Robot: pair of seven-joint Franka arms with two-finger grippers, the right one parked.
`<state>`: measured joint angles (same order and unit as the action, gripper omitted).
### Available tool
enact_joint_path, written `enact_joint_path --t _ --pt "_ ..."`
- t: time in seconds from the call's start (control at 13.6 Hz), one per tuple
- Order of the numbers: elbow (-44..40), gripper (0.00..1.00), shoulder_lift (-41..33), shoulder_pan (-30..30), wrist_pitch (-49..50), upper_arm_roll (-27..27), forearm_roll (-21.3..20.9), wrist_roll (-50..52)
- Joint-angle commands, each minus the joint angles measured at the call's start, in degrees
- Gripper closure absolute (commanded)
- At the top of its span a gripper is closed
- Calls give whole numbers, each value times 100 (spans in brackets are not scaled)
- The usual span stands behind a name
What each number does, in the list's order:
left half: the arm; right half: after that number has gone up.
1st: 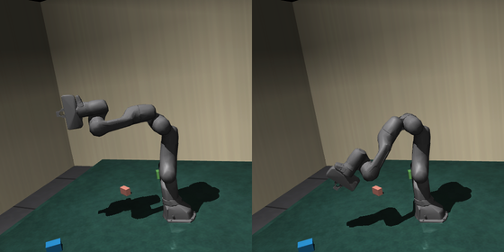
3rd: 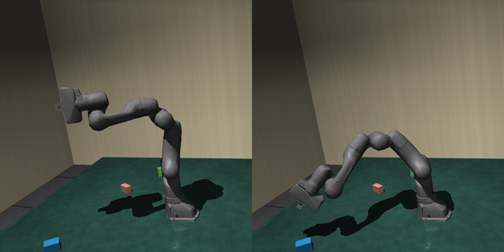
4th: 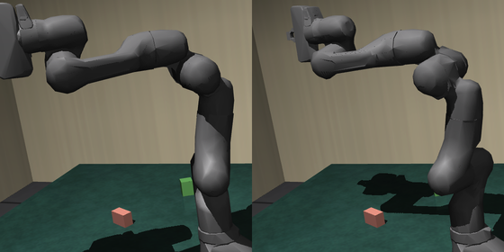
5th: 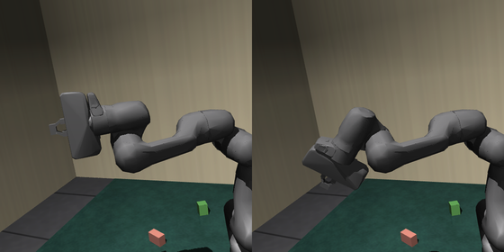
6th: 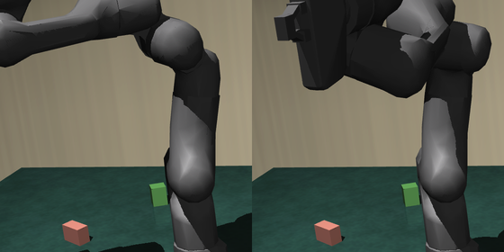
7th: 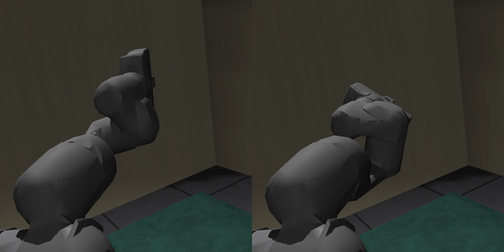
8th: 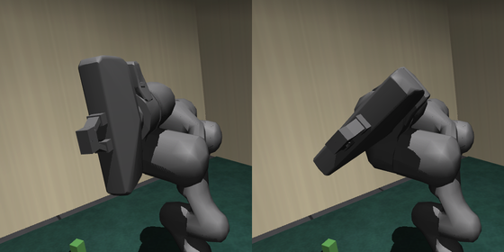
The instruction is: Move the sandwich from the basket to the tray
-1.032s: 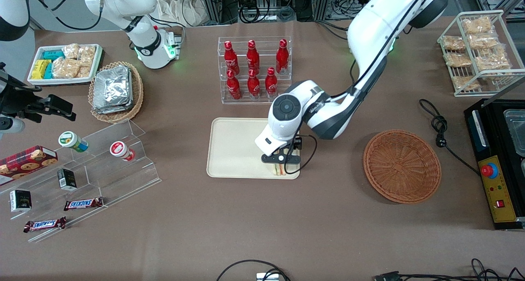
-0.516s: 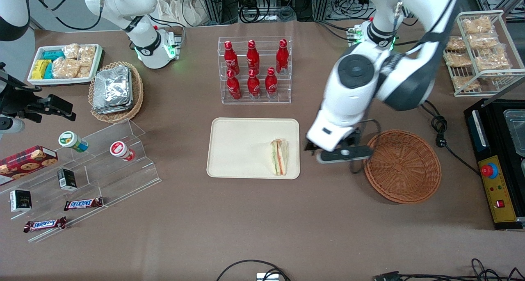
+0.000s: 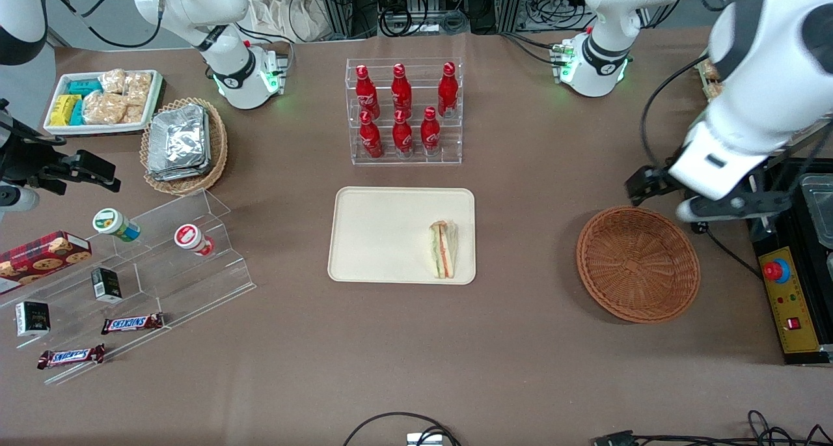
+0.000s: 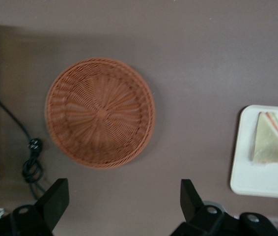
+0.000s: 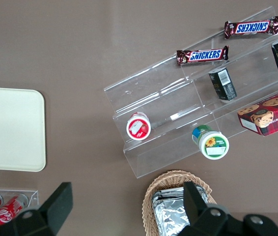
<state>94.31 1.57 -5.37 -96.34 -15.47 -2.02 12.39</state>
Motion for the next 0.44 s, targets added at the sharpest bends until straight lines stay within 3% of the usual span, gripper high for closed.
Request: enact_joint_path --t 0.0,0.37 --pt "202 0 -411 239 281 632 219 -579" --pt "175 0 -368 256 335 887 184 -721"
